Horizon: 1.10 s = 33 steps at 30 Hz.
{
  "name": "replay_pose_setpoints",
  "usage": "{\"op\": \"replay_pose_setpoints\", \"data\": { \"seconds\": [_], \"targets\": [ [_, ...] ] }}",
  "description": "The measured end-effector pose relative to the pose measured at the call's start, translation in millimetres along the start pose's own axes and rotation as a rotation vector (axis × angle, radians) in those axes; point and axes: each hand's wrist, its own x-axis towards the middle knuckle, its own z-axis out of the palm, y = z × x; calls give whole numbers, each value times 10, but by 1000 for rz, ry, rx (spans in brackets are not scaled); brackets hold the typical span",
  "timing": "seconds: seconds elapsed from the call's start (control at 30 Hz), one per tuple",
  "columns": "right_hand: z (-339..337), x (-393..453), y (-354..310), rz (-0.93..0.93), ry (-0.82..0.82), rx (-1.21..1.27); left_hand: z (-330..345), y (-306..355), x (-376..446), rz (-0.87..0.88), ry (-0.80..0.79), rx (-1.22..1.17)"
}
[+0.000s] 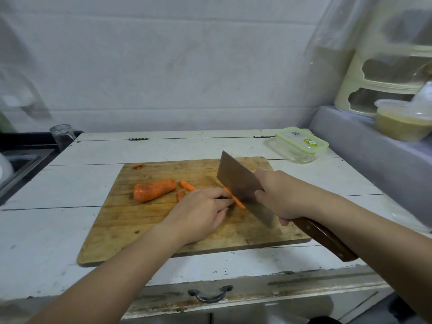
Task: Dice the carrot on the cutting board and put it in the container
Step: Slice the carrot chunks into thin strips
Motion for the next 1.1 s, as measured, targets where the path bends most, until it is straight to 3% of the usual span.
{"op": "replay_pose_setpoints", "data": {
  "seconds": [0.83, 1.1],
  "targets": [
    [66, 148, -155, 63, -83, -88, -3, -43, 41, 28, -9, 2],
    [150, 345, -177, 49, -3, -97, 14, -42, 55, 8, -25, 8]
  ]
}}
